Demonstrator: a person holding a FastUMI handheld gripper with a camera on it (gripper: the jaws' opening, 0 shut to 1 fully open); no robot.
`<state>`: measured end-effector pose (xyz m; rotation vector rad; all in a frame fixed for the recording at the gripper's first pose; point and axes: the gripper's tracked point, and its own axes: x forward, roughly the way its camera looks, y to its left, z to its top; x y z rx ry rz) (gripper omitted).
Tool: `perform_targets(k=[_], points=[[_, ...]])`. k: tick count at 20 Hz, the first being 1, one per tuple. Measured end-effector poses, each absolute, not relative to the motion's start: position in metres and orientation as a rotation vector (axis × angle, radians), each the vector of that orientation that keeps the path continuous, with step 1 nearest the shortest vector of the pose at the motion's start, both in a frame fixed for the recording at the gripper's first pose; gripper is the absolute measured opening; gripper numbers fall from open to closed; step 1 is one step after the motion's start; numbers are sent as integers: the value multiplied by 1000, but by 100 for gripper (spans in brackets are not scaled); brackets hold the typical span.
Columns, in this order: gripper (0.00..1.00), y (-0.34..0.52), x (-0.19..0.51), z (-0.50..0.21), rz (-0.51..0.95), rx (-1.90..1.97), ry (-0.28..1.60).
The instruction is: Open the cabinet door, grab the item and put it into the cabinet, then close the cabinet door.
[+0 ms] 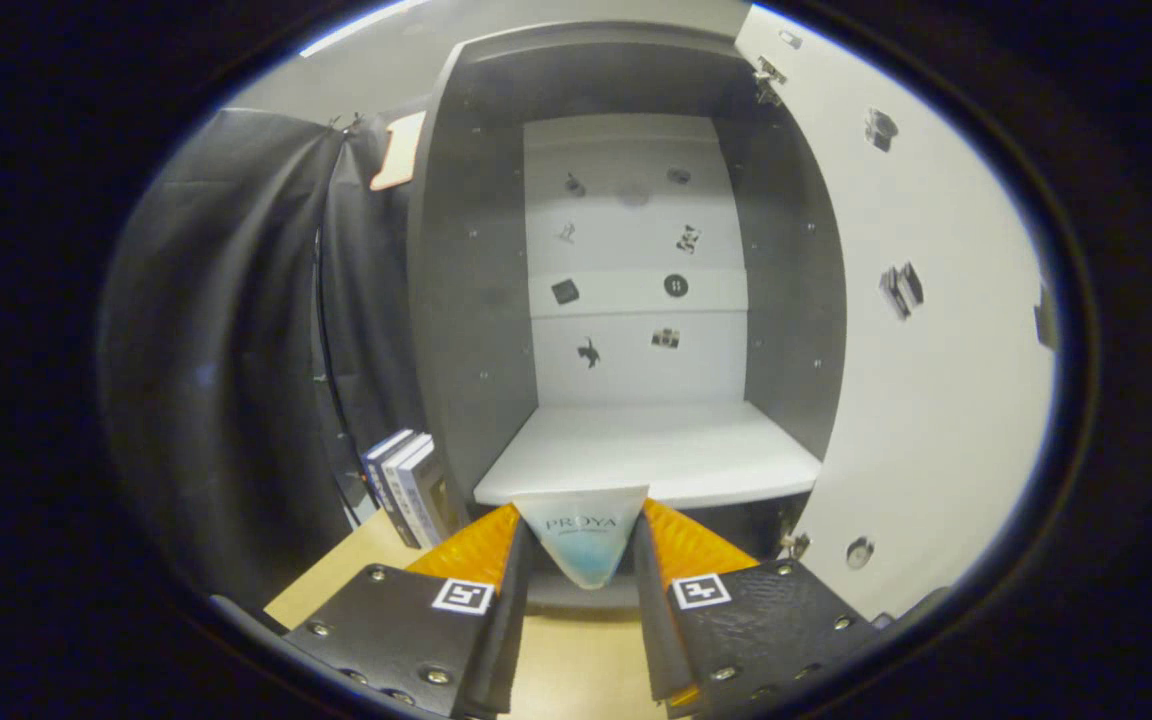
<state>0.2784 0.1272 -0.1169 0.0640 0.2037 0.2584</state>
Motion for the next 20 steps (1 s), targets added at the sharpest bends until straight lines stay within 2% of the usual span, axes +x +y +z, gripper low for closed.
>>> perform_targets(k=[5, 10, 20], points=[[50, 108, 351, -95, 221, 78, 213], [50, 112, 413, -119, 213, 83, 328], [50, 118, 444, -137, 213, 120, 426]])
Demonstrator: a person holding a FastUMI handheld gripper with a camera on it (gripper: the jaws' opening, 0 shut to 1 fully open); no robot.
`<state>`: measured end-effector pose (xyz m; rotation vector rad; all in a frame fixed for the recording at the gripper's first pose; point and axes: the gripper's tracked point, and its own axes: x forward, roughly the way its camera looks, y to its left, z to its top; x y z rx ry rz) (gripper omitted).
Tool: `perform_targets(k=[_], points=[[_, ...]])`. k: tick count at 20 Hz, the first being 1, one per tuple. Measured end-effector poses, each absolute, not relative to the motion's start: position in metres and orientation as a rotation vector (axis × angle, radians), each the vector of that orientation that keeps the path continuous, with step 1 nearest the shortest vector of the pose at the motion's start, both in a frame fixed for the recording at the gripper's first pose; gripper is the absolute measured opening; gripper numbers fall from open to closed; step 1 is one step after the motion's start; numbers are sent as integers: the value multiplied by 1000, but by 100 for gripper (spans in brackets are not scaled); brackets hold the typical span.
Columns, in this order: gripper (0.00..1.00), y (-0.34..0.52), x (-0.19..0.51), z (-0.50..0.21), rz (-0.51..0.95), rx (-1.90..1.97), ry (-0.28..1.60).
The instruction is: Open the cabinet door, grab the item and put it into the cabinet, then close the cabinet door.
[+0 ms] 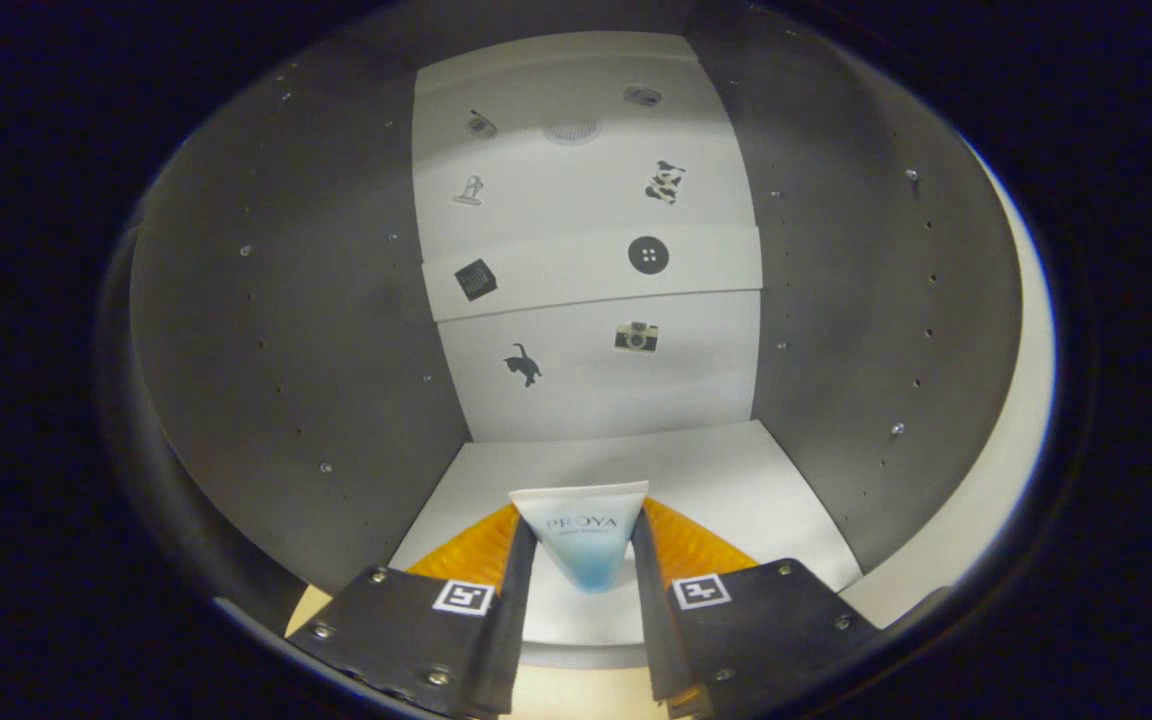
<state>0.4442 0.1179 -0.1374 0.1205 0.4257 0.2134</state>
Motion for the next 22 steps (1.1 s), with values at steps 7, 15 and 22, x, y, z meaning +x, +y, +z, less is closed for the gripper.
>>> perform_targets(k=[7, 15, 22], points=[[59, 121, 453, -140, 206, 147, 428], [75, 128, 446, -132, 208, 175, 419], [99, 117, 396, -96, 188, 150, 325]])
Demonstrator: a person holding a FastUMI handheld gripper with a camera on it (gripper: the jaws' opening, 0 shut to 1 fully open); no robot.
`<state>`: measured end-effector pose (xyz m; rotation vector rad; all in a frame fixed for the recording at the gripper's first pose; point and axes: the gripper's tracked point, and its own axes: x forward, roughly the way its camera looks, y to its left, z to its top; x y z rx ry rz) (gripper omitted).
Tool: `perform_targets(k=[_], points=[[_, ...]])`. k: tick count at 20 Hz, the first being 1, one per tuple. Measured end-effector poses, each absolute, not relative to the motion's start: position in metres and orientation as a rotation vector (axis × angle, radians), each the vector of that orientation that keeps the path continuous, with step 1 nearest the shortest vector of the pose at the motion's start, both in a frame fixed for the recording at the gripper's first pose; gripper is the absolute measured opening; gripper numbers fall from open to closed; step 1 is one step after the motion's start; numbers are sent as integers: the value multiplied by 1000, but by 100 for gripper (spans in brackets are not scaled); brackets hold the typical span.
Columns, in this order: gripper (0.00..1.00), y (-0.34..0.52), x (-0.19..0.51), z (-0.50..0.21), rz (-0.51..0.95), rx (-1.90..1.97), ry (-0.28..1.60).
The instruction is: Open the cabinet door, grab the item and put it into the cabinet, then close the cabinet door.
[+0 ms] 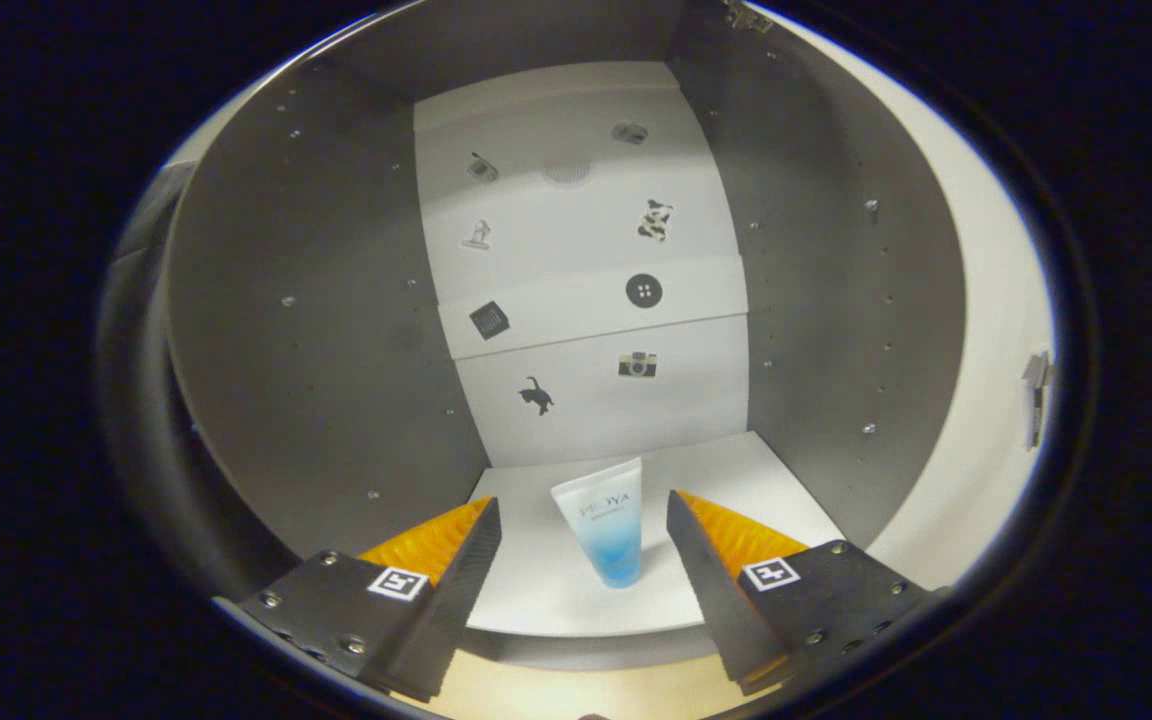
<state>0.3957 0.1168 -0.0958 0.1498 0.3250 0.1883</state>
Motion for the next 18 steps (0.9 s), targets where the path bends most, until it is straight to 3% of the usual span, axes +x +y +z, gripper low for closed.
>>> perform_targets(k=[9, 18], points=[[99, 97, 257, -64, 170, 85, 227], [98, 18, 92, -43, 21, 125, 234]])
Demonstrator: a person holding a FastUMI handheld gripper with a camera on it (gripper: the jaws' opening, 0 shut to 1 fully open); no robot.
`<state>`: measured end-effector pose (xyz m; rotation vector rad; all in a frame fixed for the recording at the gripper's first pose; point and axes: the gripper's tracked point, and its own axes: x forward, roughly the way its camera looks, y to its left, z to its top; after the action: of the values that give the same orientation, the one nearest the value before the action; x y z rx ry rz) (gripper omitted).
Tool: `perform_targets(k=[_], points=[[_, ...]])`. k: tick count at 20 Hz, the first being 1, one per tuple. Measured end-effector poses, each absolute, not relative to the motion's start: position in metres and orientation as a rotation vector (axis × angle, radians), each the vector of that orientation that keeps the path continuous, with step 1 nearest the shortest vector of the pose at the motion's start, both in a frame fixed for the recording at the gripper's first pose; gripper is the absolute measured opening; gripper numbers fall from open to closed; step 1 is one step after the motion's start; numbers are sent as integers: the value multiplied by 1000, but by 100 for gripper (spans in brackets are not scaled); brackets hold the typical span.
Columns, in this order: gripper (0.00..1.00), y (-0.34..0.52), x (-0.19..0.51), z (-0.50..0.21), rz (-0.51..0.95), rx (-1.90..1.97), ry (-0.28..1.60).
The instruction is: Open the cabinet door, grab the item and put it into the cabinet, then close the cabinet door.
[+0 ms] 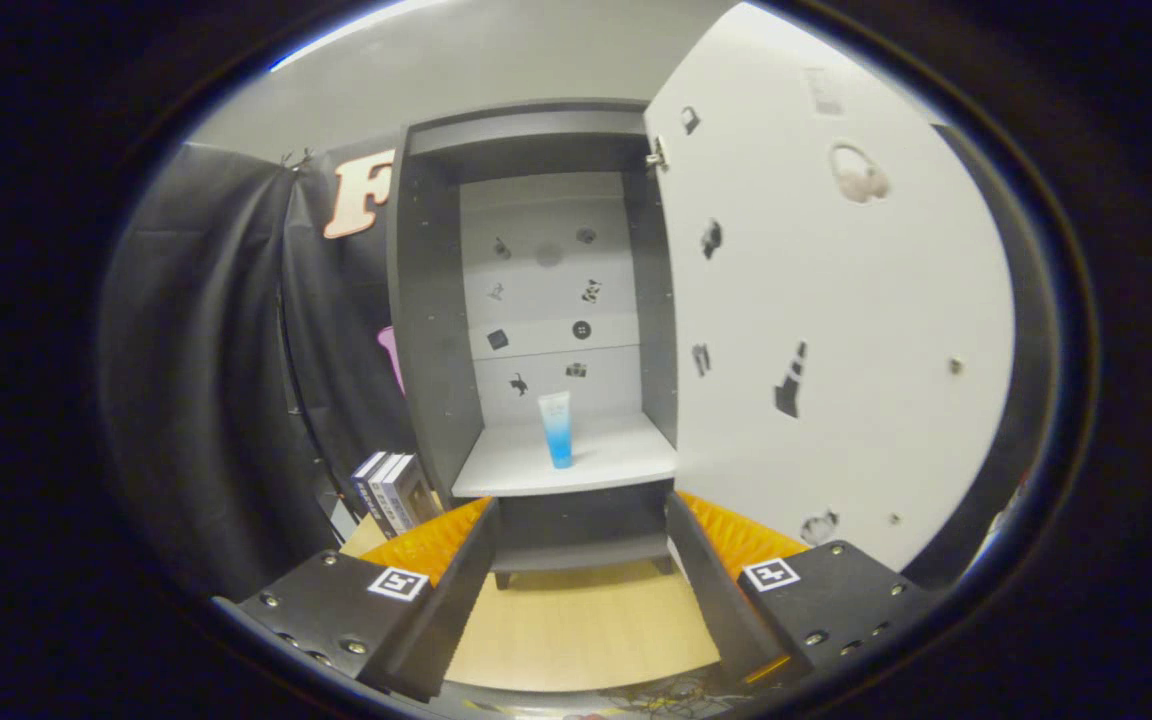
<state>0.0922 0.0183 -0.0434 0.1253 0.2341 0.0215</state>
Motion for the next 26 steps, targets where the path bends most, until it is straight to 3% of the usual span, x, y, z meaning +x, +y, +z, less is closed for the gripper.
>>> perform_targets(k=[6, 13, 21, 26], points=[[98, -63, 15, -34, -153, 179, 207], [98, -162, -19, -43, -337, 154, 217], [99, -220, 35, -51, -394, 101, 206], [97, -211, 40, -48, -385, 85, 191]])
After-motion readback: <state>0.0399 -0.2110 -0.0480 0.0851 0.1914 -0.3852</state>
